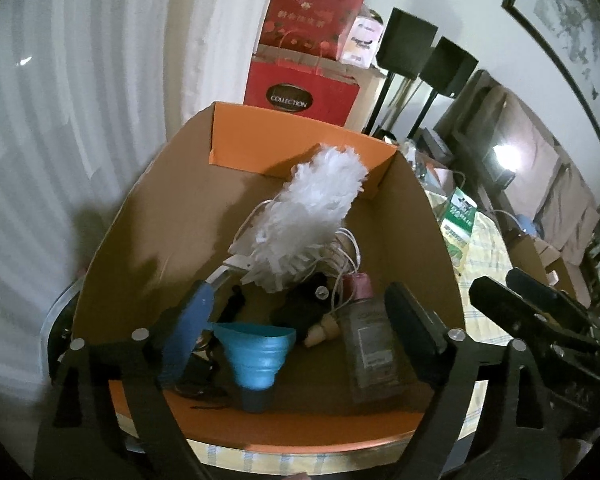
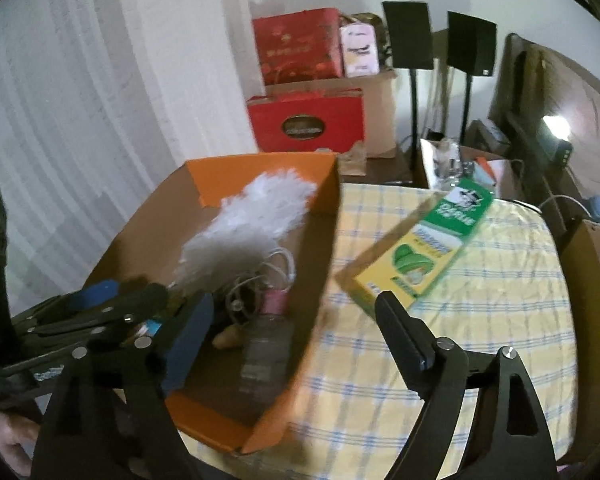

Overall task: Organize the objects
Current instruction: 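Withdraw the left gripper from the orange box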

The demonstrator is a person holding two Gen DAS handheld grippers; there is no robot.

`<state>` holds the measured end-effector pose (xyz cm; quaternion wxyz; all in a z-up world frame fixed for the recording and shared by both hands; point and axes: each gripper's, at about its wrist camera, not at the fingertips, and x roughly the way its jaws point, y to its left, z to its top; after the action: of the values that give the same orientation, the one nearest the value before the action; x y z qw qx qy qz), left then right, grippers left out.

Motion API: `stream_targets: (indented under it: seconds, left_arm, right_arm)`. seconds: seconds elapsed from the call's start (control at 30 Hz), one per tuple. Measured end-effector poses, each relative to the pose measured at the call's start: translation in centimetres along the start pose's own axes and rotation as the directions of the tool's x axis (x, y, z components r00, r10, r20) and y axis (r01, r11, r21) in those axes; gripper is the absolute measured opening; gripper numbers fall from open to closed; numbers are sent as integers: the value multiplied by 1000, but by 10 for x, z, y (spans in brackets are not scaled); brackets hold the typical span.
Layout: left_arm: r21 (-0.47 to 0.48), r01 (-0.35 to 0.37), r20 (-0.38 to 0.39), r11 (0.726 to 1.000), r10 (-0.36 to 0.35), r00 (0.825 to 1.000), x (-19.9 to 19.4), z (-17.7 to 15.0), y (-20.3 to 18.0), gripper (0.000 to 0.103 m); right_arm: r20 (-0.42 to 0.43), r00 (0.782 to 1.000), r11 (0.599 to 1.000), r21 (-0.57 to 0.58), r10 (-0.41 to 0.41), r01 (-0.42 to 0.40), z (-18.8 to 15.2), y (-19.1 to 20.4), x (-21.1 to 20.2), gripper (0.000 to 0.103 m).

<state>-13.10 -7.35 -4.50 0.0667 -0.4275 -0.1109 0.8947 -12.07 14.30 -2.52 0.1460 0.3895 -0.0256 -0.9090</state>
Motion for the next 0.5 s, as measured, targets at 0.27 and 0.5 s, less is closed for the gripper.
stream_targets:
  seconds: [0.27, 0.5]
  left_arm:
    - [21, -5, 16, 1000, 4, 1000, -3, 2, -14, 92]
    - [67, -5, 24, 998, 3, 1000, -3, 1, -35, 94]
  right_arm:
    - [-5, 995, 995, 6, -98, 98, -2, -21, -7, 99]
    - [6, 992, 992, 18, -125, 125, 1, -37, -16, 102]
